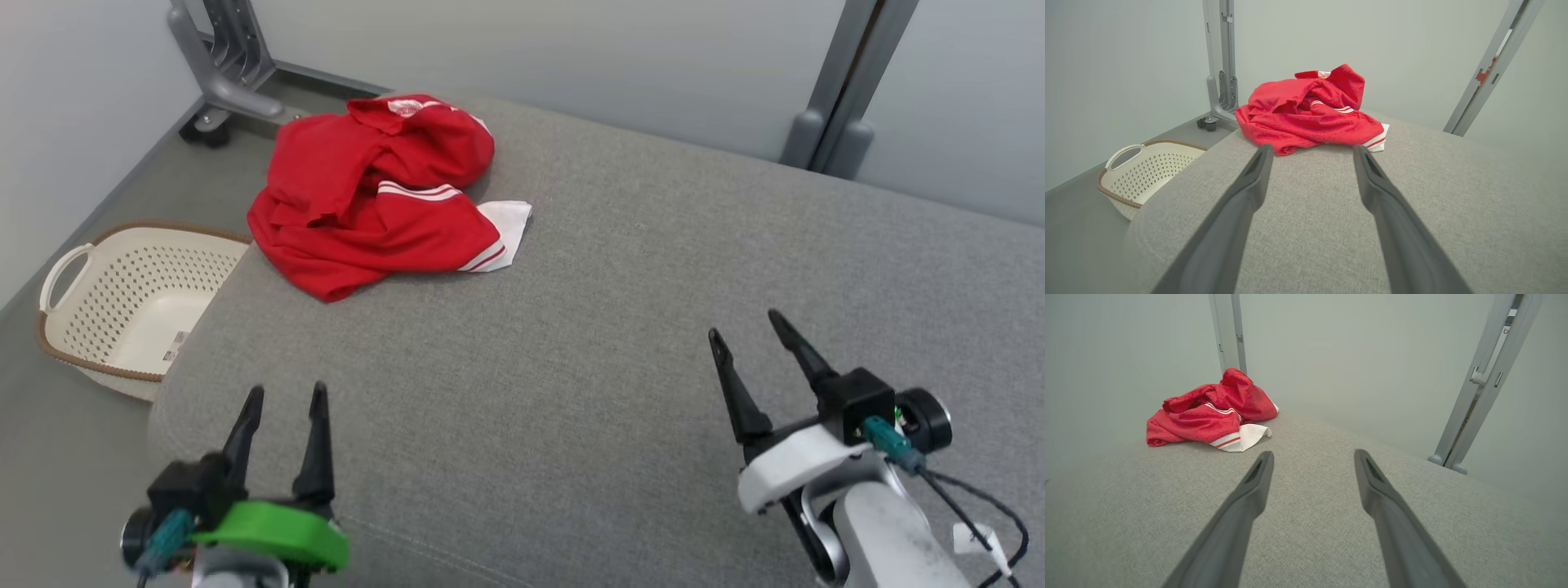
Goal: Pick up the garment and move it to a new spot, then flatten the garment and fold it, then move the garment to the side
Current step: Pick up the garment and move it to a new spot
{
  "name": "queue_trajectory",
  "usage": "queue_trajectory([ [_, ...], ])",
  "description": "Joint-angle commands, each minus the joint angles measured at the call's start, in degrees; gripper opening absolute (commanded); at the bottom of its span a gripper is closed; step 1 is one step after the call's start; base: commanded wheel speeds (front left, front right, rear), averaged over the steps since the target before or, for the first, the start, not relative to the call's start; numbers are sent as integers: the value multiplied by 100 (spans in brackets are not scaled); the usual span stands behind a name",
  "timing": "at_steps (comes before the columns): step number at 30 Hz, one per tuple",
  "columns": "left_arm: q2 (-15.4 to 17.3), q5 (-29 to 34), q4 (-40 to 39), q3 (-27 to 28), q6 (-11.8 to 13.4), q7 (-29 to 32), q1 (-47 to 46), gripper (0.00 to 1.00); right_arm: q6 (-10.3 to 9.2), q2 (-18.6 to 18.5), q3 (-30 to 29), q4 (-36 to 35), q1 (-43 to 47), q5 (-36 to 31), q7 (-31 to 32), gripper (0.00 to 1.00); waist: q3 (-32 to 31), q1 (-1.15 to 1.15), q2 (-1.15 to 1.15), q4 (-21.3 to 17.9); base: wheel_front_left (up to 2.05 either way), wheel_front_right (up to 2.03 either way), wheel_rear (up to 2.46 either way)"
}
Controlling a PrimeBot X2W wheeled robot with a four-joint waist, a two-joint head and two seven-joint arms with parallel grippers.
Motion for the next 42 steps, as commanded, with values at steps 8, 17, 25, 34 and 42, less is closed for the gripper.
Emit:
queue_trajectory([
  [8,320,-957,1003,-1071,10,-1,-2478,100,-4,-232,-51,-205,-907,-278,-19,100,2666,0,0,-1275,0,0,0],
  [17,980,-2011,2380,-2005,10,-1,-3985,100,-4,-46,-123,-281,-1080,-329,-20,100,3039,0,0,-1694,0,0,0],
  [25,1346,-2424,3566,-2491,11,95,-4427,100,-4,96,23,-305,-1215,-257,-19,100,2924,0,0,-1918,0,0,0],
  [34,1498,-2677,3866,-2866,10,77,-4383,0,-5,172,-65,-216,-923,-188,-17,100,2563,0,0,-1933,0,0,0],
  [42,1672,-2813,2589,-3085,10,-8,-4018,0,-5,224,-144,-109,-478,-55,-18,100,1855,0,0,-1855,0,0,0],
])
